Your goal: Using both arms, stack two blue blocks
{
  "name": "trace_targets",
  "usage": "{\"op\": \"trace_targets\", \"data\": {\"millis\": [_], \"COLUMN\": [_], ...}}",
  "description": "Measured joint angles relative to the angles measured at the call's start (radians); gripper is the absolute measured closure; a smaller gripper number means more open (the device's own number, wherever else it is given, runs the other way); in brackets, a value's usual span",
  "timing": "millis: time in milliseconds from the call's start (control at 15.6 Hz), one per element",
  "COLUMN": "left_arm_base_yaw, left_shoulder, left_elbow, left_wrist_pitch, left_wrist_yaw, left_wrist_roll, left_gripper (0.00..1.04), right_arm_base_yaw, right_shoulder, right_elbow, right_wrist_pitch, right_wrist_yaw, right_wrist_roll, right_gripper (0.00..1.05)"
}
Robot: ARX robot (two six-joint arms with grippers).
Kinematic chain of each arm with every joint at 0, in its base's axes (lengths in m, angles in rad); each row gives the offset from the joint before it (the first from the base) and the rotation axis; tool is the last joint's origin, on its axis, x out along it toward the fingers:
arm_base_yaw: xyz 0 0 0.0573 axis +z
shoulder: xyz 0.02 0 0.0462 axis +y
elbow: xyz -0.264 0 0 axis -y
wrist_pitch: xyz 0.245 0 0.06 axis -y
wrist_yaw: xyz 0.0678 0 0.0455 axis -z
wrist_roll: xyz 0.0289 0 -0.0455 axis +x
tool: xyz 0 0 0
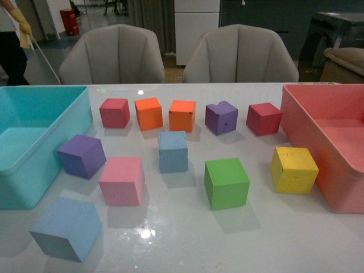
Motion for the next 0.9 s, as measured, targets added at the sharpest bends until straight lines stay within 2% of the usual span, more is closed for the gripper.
{"op": "trace_targets", "data": {"millis": [193, 385, 899], "left_arm_base_yaw": [-0.001, 0.023, 0.017], "left_shoulder": [0.431, 0.755, 0.926], "left_elbow": [0.134, 0.232, 0.332], "left_wrist_pitch": [0.134, 0.135, 0.093], "left_wrist_yaw": [0.010, 0.006, 0.026], "left_wrist_roll": [0.032, 0.041, 0.005], "left_gripper": [0.07, 0.07, 0.07], "right_arm_base_yaw": [0.000, 0.000, 0.000], "right_shoulder": [0.000, 0.000, 0.000], "right_elbow": [0.000, 0.000, 0.000], "right_wrist_pitch": [0.000, 0.000, 0.000], "right_wrist_yaw": [0.000, 0.000, 0.000], "right_wrist_roll": [0.000, 0.000, 0.000], "right_gripper": [0.06, 0.06, 0.06]}}
